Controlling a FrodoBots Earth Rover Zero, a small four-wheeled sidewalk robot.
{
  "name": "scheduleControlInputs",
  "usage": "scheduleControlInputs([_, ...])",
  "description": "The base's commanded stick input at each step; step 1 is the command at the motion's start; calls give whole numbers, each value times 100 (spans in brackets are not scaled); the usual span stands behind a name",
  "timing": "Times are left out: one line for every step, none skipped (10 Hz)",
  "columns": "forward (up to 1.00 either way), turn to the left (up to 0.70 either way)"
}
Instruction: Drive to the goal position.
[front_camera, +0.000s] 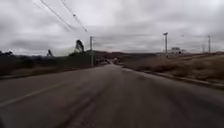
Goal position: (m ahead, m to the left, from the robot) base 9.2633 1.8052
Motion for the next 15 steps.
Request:
scheduleControlInputs([70, 0])
scheduleControlInputs([70, 0])
scheduleControlInputs([70, 0])
scheduleControlInputs([70, 0])
scheduleControlInputs([70, 0])
scheduleControlInputs([70, 0])
scheduleControlInputs([70, 0])
scheduleControlInputs([70, 0])
scheduleControlInputs([70, 0])
scheduleControlInputs([70, 0])
scheduleControlInputs([70, 0])
scheduleControlInputs([70, 0])
scheduleControlInputs([70, 0])
scheduleControlInputs([70, 0])
scheduleControlInputs([70, 0])
